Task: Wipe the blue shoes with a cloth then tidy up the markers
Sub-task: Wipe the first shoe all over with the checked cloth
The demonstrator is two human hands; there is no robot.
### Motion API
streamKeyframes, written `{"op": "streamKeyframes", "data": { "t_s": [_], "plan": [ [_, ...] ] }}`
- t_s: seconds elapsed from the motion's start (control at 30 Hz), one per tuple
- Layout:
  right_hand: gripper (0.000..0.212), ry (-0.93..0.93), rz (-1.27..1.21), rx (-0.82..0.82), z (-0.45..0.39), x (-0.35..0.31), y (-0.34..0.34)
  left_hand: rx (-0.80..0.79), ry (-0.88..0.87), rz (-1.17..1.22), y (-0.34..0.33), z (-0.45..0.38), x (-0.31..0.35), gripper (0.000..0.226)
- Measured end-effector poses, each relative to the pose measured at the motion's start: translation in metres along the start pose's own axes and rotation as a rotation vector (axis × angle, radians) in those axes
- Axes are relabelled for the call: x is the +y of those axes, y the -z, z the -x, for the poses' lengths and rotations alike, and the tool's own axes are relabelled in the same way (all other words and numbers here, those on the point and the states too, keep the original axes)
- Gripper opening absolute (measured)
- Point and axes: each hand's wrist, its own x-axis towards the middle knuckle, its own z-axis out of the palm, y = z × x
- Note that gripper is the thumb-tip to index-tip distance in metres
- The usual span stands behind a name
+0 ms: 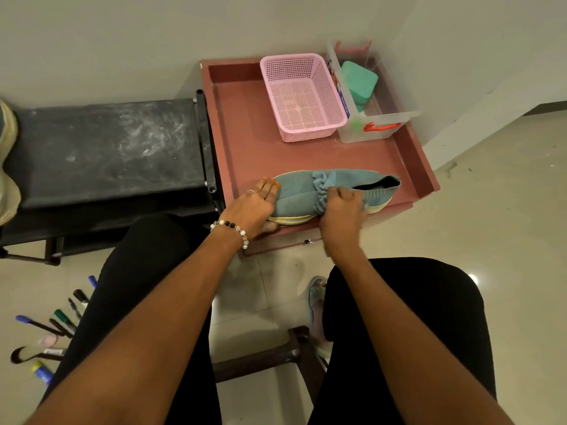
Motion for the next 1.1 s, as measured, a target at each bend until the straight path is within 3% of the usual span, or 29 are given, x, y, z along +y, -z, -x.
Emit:
{"op": "streamKeyframes", "data": {
  "t_s": [0.07, 0.2, 0.37, 0.57, 0.7, 0.8, 0.93, 1.03, 1.1],
  "plan": [
    [0.039, -0.036, -0.081, -0.018, 0.012, -0.028, -0.005, 0.006, 0.010, -0.024, 0.001, 0.001, 0.001, 0.088],
    [0.046, 0.232, -0.159, -0.091, 0.027, -0.061, -0.017, 0.042, 0.035, -0.007, -0.003, 0.000, 0.000, 0.075],
    [0.044, 0.505, -0.097, -0.019, 0.006, -0.020, -0.015, -0.007, 0.045, 0.008, 0.000, -0.002, 0.003, 0.088],
    [0.040, 0.298, 0.073, 0.053, -0.012, 0.042, 0.009, -0.042, 0.059, 0.099, 0.000, -0.003, -0.001, 0.099],
    [0.037, 0.064, 0.162, 0.047, -0.004, 0.021, 0.008, -0.066, 0.054, 0.119, 0.006, -0.003, 0.000, 0.101],
    [0.037, -0.073, 0.033, 0.020, 0.007, -0.008, -0.002, -0.084, 0.070, 0.145, 0.008, -0.004, 0.000, 0.097],
    [0.033, 0.121, -0.166, -0.110, 0.017, -0.057, -0.003, -0.009, 0.079, 0.094, 0.000, -0.001, 0.002, 0.079],
    [0.041, 0.176, -0.295, -0.074, 0.027, -0.073, -0.010, 0.040, 0.103, 0.129, -0.002, 0.000, 0.001, 0.071],
    [0.046, 0.323, -0.253, -0.018, 0.024, -0.058, -0.018, 0.054, 0.099, 0.118, -0.002, 0.000, 0.003, 0.067]
  ]
}}
